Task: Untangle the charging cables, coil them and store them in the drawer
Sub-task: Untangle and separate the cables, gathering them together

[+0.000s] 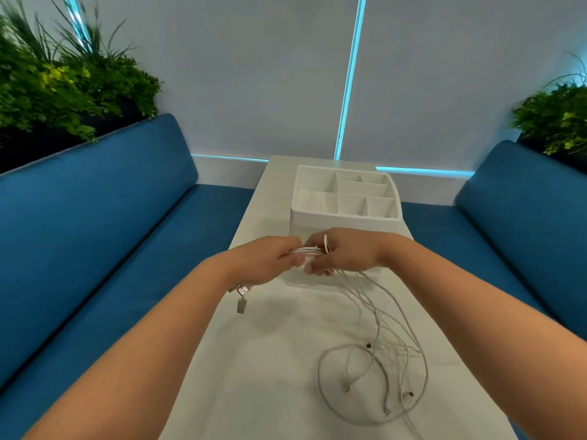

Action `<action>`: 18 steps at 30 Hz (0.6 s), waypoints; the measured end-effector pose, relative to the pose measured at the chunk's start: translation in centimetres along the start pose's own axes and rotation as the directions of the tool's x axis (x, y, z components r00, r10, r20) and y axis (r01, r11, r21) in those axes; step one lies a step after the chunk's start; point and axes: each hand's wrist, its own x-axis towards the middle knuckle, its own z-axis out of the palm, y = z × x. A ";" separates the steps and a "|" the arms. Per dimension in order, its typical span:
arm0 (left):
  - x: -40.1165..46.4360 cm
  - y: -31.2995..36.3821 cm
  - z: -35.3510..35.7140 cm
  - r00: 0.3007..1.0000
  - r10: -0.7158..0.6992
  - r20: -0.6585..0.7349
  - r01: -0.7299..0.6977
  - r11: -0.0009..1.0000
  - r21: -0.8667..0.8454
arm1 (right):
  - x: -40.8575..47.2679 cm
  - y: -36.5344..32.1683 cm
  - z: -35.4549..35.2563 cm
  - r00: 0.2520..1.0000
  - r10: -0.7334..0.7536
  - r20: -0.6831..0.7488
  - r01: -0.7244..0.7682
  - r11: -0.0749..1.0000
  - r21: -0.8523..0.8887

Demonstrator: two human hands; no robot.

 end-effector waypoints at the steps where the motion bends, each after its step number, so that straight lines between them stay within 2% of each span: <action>1: 0.0 -0.2 -0.1 1.000 0.000 -0.009 0.000 1.000 -0.006 | 0.2 0.8 0.4 0.999 -0.013 -0.033 0.012 0.999 -0.045; 4: -0.3 -0.3 -0.3 1.000 0.003 -0.010 -0.003 0.999 -0.038 | 0.4 2.6 0.9 0.994 -0.059 -0.095 0.060 0.998 0.004; 8: -0.2 -0.9 0.2 1.000 -0.017 0.020 0.018 0.997 -0.077 | -0.1 4.7 0.4 0.996 -0.049 -0.071 0.055 0.995 0.088; 11: -0.4 -1.8 0.4 0.999 -0.051 0.014 0.052 0.996 -0.073 | -1.0 7.0 -0.5 0.998 0.070 -0.006 -0.069 0.998 0.007; 14: -0.6 -2.2 0.4 0.997 -0.080 0.019 0.081 0.997 -0.020 | -2.3 6.8 -2.7 0.963 0.255 0.087 -0.246 0.964 -0.096; 16: -0.4 -2.1 0.5 0.996 -0.083 0.028 0.083 0.997 0.008 | -2.7 4.8 -4.3 0.976 0.217 0.024 -0.217 0.976 -0.008; 18: 0.1 -1.6 0.7 0.998 -0.066 0.025 0.066 0.998 -0.001 | -2.2 2.1 -4.7 0.985 0.116 -0.127 -0.106 0.991 0.077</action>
